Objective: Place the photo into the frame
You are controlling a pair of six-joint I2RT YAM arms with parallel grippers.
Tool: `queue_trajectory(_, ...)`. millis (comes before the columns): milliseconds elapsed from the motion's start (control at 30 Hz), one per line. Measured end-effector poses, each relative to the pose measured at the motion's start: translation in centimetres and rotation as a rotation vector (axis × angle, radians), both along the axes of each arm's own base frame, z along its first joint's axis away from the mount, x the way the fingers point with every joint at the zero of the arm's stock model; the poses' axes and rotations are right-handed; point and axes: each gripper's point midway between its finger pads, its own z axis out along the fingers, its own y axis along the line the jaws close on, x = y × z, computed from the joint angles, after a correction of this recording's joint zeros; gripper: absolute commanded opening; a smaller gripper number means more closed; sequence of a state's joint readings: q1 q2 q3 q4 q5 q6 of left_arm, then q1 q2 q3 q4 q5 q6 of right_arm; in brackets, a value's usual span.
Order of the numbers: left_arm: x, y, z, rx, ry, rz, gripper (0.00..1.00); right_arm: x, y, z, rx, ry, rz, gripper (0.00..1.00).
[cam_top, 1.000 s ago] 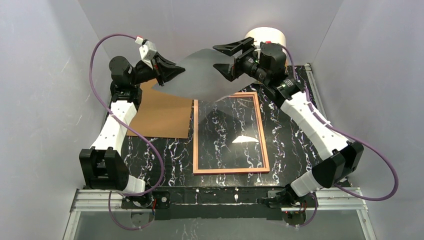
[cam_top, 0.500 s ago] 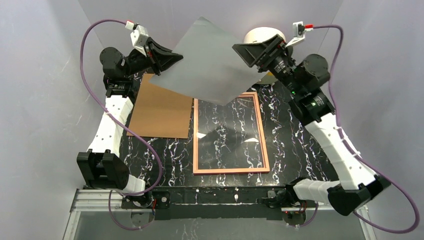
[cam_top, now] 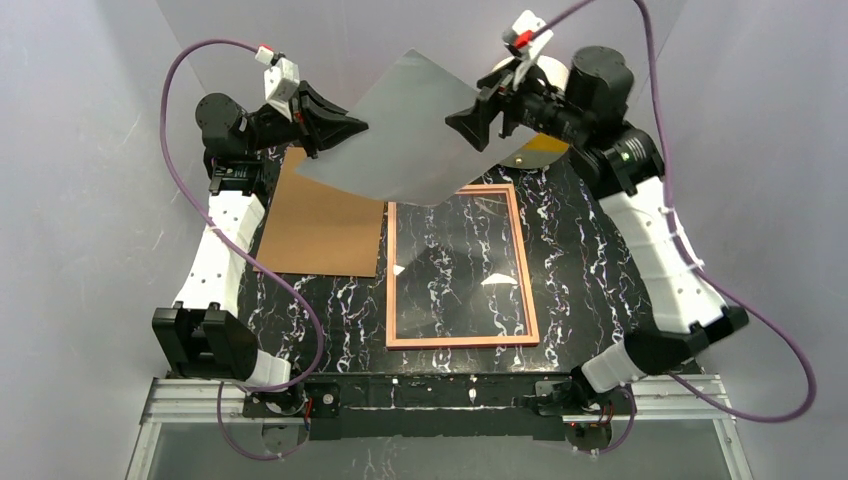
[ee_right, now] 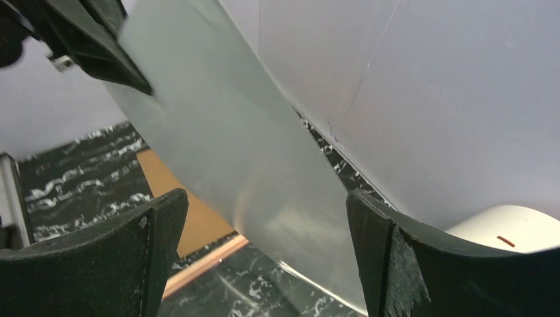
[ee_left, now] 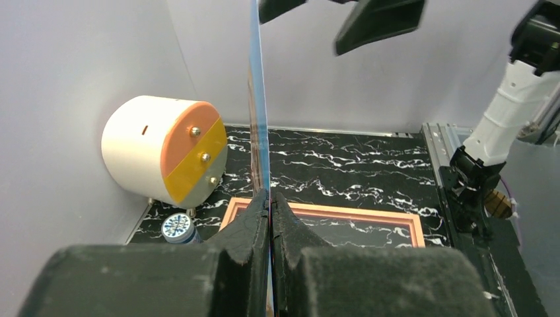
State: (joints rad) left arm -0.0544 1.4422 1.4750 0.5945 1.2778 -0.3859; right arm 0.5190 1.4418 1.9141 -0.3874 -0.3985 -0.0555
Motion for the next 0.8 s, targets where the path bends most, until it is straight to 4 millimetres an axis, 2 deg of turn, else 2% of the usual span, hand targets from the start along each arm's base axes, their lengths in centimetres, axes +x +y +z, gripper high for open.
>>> queue_trajectory(133, -0.8, -0.1, 0.0, 0.026, -0.022, -0.043, 0.00, 2.3, 1.0, -1.3, -0.114, 0.009, 0.009, 0.99)
queue_trajectory(267, -1.6, -0.1, 1.2, 0.041, -0.068, -0.071, 0.00, 2.2, 1.1, -4.4, -0.208, 0.046, 0.048, 0.98)
queue_trajectory(400, -2.0, -0.1, 2.3, 0.049, -0.113, -0.083, 0.00, 1.0, 1.2, -6.5, -0.263, 0.091, 0.114, 0.76)
queue_trajectory(533, -1.4, -0.2, 2.1, 0.047, -0.113, -0.079, 0.00, 0.0, 1.2, -8.1, -0.278, 0.146, 0.150, 0.56)
queue_trajectory(633, -0.1, -0.2, 1.3, 0.044, -0.089, -0.070, 0.00, -1.1, 0.8, -9.5, -0.277, 0.217, 0.149, 0.47)
queue_trajectory(800, 2.2, 0.1, -0.9, 0.038, -0.025, -0.042, 0.00, -2.6, 0.3, -10.3, -0.247, 0.300, 0.142, 0.43)
